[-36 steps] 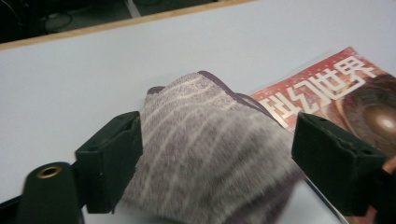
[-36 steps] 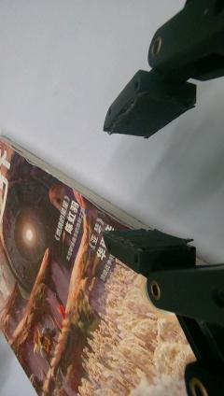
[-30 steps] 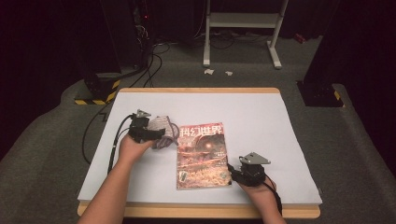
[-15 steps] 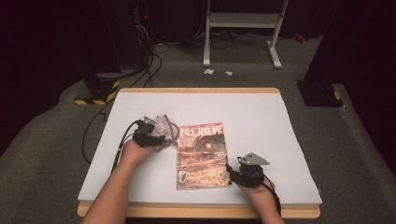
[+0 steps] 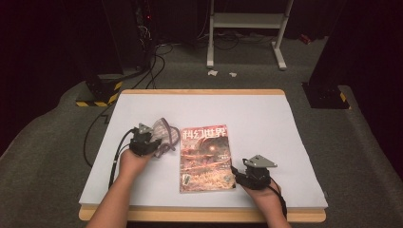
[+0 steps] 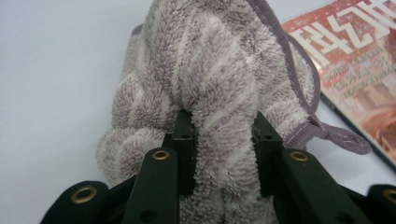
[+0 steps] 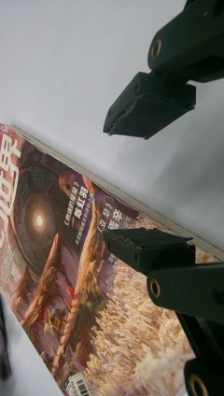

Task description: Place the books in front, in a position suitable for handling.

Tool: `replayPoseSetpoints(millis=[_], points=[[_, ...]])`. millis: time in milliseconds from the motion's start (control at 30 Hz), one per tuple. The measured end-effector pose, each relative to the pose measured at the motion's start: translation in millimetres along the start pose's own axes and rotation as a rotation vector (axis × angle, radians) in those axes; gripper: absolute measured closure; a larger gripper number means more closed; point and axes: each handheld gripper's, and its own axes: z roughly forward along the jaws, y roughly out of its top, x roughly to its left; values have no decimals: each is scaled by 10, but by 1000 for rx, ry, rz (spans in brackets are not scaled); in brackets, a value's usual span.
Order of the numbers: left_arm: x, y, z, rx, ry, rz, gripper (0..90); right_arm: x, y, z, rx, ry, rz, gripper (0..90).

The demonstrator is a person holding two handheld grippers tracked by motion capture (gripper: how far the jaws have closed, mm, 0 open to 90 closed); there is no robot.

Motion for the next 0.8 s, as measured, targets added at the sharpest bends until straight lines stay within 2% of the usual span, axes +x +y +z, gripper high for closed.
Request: replayPoseSetpoints(millis=[133,167,200,267,333,433,567,633,700,800], points=[[86,-160,-214,-4,23,-11,689,12,9,-8,-5,2,-1,427],[86,-160,-214,-4,23,-11,689,15,11,-8,-6,4,-2,427],[130,-247,-306,2,47,-20,688,19,13,-5,-4,5,-3,428],[177,-329,-375,-4,43,-49,685,28,14,3,-2,6,-4,429],[183,-384,-402,-11,40,-57,671,41,14,10,0,6,-6,429],[172,-402,-411,-29,37,-65,588,53,12,16,0,4,-13,429],[129,-423,-467,-101,21,-79,426,53,-8,28,5,-6,-23,427],[104,-432,-502,-125,18,-76,388,41,-14,34,5,-9,-17,428],[79,-420,-537,-123,36,-65,365,35,-18,46,7,-9,-16,427],[49,-409,-629,-162,40,-71,339,44,-20,62,8,-11,-22,430]])
